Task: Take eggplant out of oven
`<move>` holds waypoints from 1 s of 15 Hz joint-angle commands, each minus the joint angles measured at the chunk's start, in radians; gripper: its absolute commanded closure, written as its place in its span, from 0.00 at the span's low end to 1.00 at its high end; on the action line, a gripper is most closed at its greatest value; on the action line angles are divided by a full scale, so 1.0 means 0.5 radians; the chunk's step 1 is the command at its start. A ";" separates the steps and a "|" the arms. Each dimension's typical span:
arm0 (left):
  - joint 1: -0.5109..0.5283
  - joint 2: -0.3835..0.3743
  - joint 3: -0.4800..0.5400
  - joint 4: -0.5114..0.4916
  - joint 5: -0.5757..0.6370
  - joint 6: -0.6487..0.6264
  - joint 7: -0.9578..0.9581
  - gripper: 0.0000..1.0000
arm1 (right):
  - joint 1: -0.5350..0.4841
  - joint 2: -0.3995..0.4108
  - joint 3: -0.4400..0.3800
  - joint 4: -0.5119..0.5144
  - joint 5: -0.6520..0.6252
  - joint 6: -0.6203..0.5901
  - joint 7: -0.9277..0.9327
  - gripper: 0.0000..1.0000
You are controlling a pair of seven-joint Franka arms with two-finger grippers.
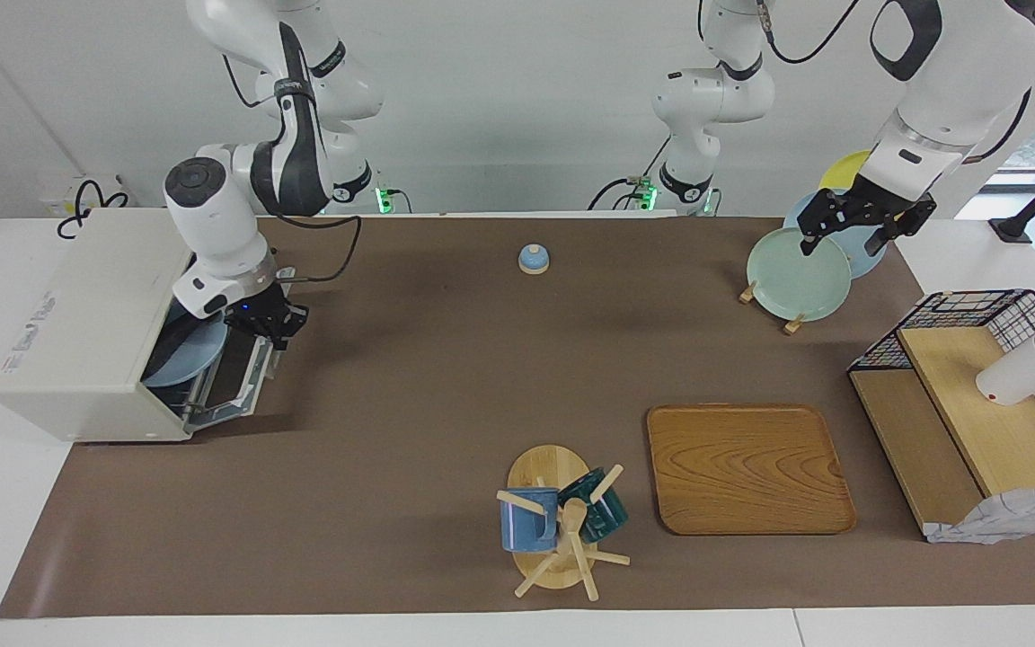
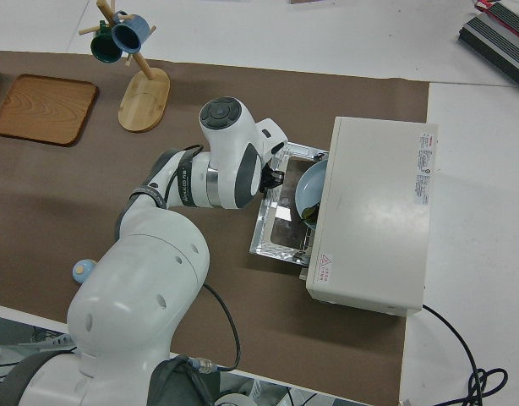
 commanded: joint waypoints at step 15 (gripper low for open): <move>0.017 -0.026 -0.017 -0.004 0.048 -0.028 -0.009 0.00 | 0.038 -0.087 -0.068 0.391 -0.109 -0.654 0.234 0.49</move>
